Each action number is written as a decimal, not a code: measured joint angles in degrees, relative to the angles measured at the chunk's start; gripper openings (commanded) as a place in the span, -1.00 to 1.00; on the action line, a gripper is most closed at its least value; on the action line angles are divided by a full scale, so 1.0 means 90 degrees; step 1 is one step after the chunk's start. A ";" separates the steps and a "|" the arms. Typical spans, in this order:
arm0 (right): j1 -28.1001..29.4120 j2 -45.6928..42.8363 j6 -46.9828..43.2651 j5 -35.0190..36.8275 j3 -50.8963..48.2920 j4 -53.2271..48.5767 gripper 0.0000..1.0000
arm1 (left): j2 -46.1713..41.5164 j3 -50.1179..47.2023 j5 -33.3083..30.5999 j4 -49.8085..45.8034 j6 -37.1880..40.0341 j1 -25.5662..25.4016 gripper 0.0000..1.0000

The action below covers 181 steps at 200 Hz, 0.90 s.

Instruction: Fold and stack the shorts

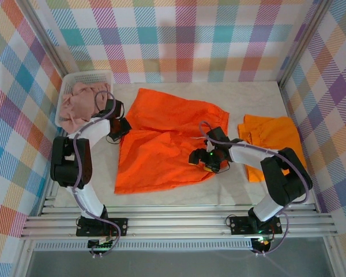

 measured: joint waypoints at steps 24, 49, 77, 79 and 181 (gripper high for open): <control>0.0002 -0.0124 0.0078 -0.0083 -0.0141 0.0044 0.61 | -0.0015 0.0063 0.0177 0.0005 0.0083 0.0066 -0.05; 0.0002 -0.0304 0.0097 -0.0160 -0.0182 -0.0114 0.63 | -0.0364 0.0053 0.0410 -0.0032 0.0044 0.0102 0.58; 0.0002 -0.0775 0.0090 -0.0151 0.0061 -0.0527 0.65 | -0.1661 -0.0287 0.0872 0.0058 -0.0085 0.0092 0.99; 0.0002 -0.0789 0.0083 -0.0146 0.0102 -0.0556 0.66 | -0.1775 -0.0321 0.0916 0.0061 -0.0068 0.0092 0.99; -0.0930 0.1637 -0.0634 -0.0119 0.4435 -0.1134 0.73 | -0.2795 -0.2953 0.1666 0.1270 -0.1426 -0.1826 1.00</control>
